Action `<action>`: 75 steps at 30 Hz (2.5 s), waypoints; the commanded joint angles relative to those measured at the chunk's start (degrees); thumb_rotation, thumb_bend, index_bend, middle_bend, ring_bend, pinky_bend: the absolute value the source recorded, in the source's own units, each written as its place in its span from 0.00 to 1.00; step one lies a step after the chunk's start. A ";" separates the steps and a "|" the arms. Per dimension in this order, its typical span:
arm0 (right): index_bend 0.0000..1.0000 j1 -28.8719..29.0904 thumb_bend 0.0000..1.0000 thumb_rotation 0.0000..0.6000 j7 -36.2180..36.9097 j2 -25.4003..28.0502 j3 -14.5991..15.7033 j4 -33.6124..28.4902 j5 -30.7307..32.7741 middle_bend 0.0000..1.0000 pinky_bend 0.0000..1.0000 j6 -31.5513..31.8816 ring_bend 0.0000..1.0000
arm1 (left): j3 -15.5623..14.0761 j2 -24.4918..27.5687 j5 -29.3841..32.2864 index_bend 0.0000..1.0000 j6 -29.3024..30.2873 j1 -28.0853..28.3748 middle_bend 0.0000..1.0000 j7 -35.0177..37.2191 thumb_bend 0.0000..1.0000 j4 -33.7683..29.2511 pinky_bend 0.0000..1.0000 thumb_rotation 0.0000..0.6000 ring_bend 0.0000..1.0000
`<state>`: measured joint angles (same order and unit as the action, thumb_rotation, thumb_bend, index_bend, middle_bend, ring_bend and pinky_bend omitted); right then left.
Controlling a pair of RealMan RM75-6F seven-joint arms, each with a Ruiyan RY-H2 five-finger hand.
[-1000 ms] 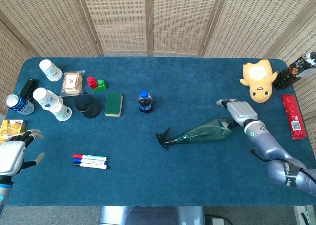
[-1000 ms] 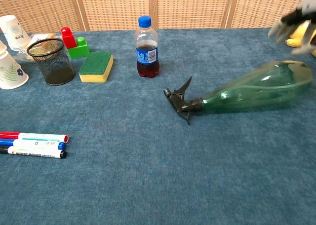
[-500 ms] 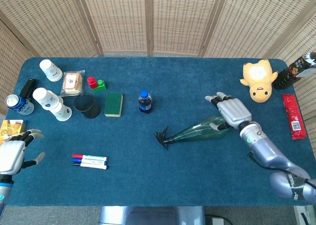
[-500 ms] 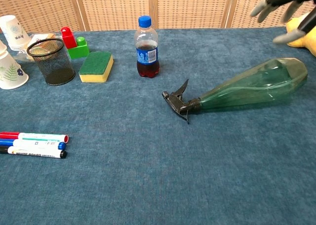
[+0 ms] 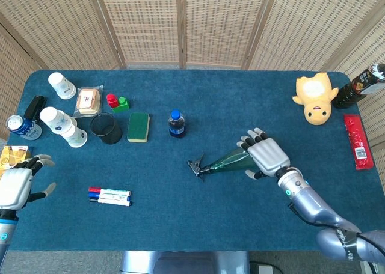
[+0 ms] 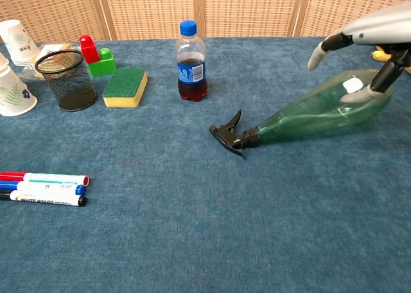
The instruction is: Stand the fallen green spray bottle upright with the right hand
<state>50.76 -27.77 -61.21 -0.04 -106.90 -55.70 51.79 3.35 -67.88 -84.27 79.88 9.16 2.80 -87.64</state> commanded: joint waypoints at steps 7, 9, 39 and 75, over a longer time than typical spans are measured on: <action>0.22 0.15 0.34 0.79 -13.77 -6.75 1.05 -1.92 6.58 0.15 0.09 7.13 0.01 | -0.69 2.15 -5.33 0.37 4.19 -0.34 0.27 1.21 0.31 -3.17 0.25 1.00 0.24; 0.22 0.43 0.33 0.80 -15.25 -8.11 0.70 -1.79 8.51 0.15 0.10 7.75 0.01 | -1.11 3.03 -5.71 0.37 4.16 -0.46 0.27 0.33 0.31 -4.35 0.26 1.00 0.25; 0.22 7.29 0.33 0.79 -28.75 -23.70 -0.22 8.37 17.96 0.15 0.08 7.36 0.02 | -2.01 3.46 -2.66 0.36 2.24 -1.36 0.26 3.91 0.31 -2.23 0.28 1.00 0.25; 0.62 0.61 0.26 1.00 0.68 -16.84 -7.53 11.37 1.62 0.59 0.49 5.12 0.44 | -1.91 3.03 -1.26 0.36 1.55 -1.84 0.26 5.43 0.31 -0.89 0.28 1.00 0.27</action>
<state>53.42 -33.93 -81.63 -4.54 -94.27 -50.99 57.23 1.43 -64.87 -85.55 81.42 7.32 8.26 -88.50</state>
